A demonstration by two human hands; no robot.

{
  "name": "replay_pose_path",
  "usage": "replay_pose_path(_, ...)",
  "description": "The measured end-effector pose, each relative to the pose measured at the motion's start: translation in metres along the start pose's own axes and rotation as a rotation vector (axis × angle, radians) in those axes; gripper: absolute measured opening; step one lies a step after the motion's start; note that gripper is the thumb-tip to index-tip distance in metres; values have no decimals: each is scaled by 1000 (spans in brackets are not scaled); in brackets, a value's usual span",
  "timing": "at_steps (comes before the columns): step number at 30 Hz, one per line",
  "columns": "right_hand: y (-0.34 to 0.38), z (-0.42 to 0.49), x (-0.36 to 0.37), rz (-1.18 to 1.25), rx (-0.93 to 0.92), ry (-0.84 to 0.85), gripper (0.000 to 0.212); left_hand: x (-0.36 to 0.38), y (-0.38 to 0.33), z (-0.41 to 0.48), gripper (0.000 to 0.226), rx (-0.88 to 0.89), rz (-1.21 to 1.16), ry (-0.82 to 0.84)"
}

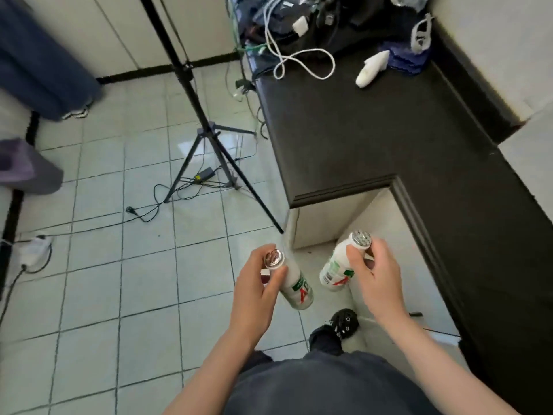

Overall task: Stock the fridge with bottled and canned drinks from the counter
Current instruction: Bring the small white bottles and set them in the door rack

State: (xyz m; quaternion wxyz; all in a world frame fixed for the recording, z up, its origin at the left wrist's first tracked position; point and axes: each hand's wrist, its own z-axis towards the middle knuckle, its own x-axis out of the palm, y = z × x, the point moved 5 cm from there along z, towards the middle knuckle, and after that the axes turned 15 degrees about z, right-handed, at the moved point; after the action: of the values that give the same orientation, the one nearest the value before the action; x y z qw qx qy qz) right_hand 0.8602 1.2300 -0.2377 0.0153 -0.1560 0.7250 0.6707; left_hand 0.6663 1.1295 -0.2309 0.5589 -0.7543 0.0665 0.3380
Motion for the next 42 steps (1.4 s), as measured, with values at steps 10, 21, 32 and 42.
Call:
replay_pose_path(10, 40, -88, 252, 38, -40, 317, 11, -210, 180, -95, 35, -268, -2, -335)
replay_pose_path(21, 92, -128, 481, -111, -171, 820, 9, -328, 314, -182, 38, -628, -169, -735)
replay_pose_path(32, 159, -183, 803, -118, -261, 1318, 8, -497, 442, -206, 35, -946, -140, -946)
replay_pose_path(42, 260, -221, 991, 52, -433, 1481, 21, -681, 495, -164, 38, -858, -59, -1251)
